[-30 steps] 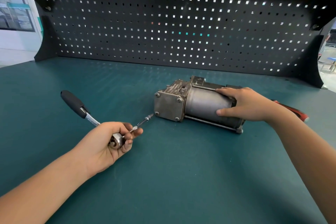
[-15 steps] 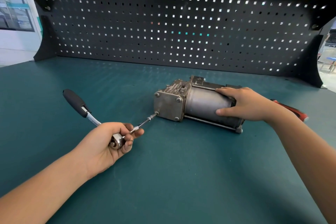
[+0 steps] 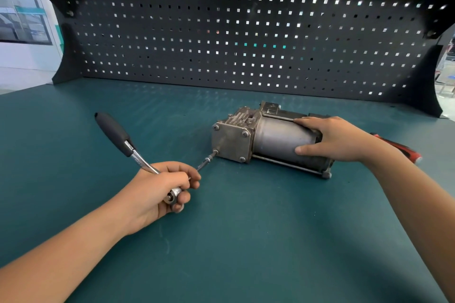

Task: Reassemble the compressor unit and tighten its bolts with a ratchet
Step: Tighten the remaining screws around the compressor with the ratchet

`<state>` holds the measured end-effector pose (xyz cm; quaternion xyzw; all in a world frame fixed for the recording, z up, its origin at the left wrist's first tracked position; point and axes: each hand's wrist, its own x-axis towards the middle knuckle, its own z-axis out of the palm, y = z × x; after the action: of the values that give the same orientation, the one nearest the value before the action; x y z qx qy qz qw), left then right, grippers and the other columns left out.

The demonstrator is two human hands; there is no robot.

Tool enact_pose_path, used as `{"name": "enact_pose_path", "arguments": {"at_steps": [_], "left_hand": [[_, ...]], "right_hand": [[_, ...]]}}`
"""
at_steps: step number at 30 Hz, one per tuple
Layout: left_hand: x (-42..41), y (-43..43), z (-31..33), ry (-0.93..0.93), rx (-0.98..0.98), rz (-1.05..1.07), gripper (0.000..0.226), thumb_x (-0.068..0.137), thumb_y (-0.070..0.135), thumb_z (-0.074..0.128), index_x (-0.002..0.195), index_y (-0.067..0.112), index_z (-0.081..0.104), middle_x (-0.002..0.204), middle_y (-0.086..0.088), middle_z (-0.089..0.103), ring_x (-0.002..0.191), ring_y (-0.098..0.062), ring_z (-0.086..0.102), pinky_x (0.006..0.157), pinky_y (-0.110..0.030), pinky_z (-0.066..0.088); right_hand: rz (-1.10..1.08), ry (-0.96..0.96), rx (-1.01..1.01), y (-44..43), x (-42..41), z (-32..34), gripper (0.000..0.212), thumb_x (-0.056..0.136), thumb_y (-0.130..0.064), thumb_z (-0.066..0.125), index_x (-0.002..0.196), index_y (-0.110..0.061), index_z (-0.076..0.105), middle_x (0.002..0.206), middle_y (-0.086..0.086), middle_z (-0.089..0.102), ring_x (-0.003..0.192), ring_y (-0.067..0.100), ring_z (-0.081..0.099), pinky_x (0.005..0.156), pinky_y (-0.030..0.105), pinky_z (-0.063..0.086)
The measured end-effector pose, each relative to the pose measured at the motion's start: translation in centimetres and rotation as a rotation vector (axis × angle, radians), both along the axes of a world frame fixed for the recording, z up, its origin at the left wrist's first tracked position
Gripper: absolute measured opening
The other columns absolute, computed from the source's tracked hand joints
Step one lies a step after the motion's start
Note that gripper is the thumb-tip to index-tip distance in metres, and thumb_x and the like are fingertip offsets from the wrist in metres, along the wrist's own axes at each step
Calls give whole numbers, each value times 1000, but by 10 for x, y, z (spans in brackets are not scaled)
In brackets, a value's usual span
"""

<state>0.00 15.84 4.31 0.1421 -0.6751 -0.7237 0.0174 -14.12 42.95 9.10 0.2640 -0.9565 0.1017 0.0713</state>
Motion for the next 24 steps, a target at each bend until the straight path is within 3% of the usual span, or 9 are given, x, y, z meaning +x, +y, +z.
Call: {"name": "enact_pose_path", "arguments": {"at_steps": [5, 9, 11, 15, 18, 24], "left_hand": [[4, -1, 0, -15, 37, -4, 43, 79, -13, 42, 47, 8, 60, 58, -8, 61, 33, -10, 40, 34, -15, 33], [18, 7, 0, -21, -41, -162, 16, 53, 0, 51, 44, 10, 60, 65, -14, 65, 33, -12, 41, 35, -18, 34], [18, 16, -1, -29, -150, -208, 15, 50, 6, 49, 48, 11, 63, 74, -24, 65, 36, -13, 44, 38, -19, 37], [9, 26, -1, -33, -252, -195, 20, 62, 4, 52, 51, 13, 67, 89, -40, 58, 38, -13, 45, 40, -18, 38], [3, 23, -5, -15, -206, -156, 42, 76, -9, 44, 49, 13, 67, 86, -36, 58, 36, -13, 45, 37, -19, 38], [1, 24, -4, -4, -168, -136, 46, 77, -12, 42, 46, 12, 65, 81, -29, 62, 35, -13, 46, 36, -18, 38]], "right_hand": [[-19, -13, 4, 1, -1, -1, 73, 81, -45, 63, 144, -24, 33, 147, -5, 37, 133, 23, 33, 108, 31, 25], [-18, -1, 18, 2, -3, -2, 74, 81, -48, 62, 144, -25, 31, 149, -5, 35, 133, 23, 31, 108, 30, 24], [-18, -5, 20, 2, -2, -2, 74, 81, -48, 62, 144, -25, 31, 149, -5, 35, 133, 24, 31, 109, 32, 25], [-19, -12, 16, 1, -3, -3, 74, 81, -48, 62, 144, -25, 31, 149, -5, 35, 134, 24, 31, 110, 34, 25], [-22, -18, 14, 1, -4, -3, 75, 80, -49, 62, 144, -26, 31, 149, -5, 36, 133, 25, 31, 110, 37, 27], [-19, -6, 3, 2, -5, -3, 74, 80, -48, 63, 144, -26, 32, 149, -5, 36, 134, 24, 31, 110, 35, 26]]}}
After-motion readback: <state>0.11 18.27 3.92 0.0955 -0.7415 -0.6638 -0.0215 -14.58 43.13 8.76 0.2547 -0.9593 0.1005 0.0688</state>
